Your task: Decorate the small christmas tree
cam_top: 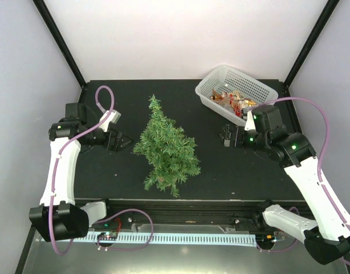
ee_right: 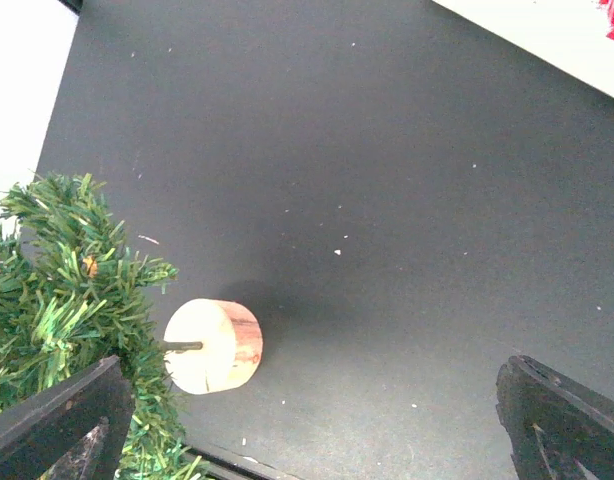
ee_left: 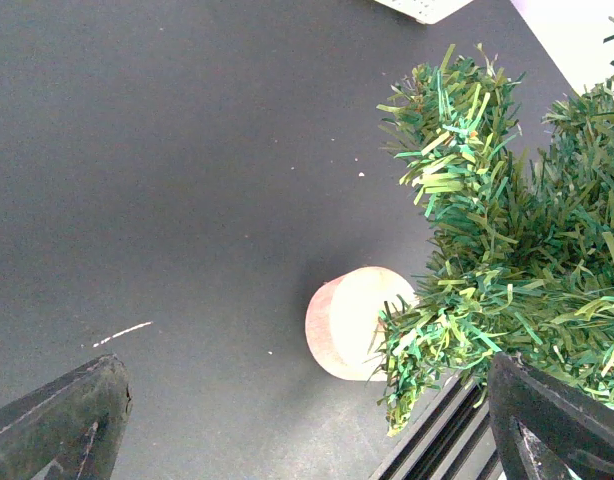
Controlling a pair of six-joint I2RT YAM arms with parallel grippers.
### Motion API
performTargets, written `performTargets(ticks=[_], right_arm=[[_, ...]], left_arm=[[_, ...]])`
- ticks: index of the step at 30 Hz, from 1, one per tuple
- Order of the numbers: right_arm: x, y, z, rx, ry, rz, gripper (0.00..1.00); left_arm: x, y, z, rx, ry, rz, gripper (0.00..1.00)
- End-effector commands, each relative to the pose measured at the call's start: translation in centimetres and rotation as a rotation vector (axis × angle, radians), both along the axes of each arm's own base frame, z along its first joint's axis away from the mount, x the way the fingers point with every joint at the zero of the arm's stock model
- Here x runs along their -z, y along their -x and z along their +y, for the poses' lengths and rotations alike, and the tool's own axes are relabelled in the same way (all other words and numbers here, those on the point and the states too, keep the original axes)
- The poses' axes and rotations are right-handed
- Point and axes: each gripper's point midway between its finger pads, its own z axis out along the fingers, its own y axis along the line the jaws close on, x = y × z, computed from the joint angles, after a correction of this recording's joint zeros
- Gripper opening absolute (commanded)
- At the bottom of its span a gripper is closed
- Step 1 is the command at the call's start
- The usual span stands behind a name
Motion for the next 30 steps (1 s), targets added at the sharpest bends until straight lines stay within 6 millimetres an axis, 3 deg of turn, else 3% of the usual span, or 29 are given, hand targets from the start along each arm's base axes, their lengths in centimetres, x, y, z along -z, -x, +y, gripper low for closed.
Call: performTargets(ticks=[1,5,10,16,19,24,30], right_arm=[[-0.5,0.0,-0.9,0.037,0.024,-0.030,1.00],[-0.1,0.0,-1.2,0.052,0.036,-0.016,1.00],[2.0,-0.7,-2.1,0.119,0.102,0.054,1.00],[2.7,-3.8,-2.8,0.186,0.208,0.080,0.99],[1.8,-5.5,-2.7,0.194,0.204,0.077,0.95],[-0.9,-6.4,-0.8,0.121,0.123,0.015,0.94],[-0.2,-5.3,-1.0,0.106,0.115,0.009,0.95]], left_arm=[[-1.0,0.2,-0.2,0.014,-0.001,-0.035,0.97],[-0.9,0.0,-0.1,0.007,-0.010,-0.036,0.97],[-0.7,-0.3,0.4,-0.024,-0.039,-0.041,0.97],[0.0,-1.4,2.4,-0.123,-0.136,-0.028,0.96],[-0.4,-1.4,2.9,-0.137,-0.168,-0.031,0.93],[-5.2,1.9,0.3,0.058,-0.125,-0.238,0.81],[-9.2,5.1,-1.6,0.224,-0.115,-0.421,0.75]])
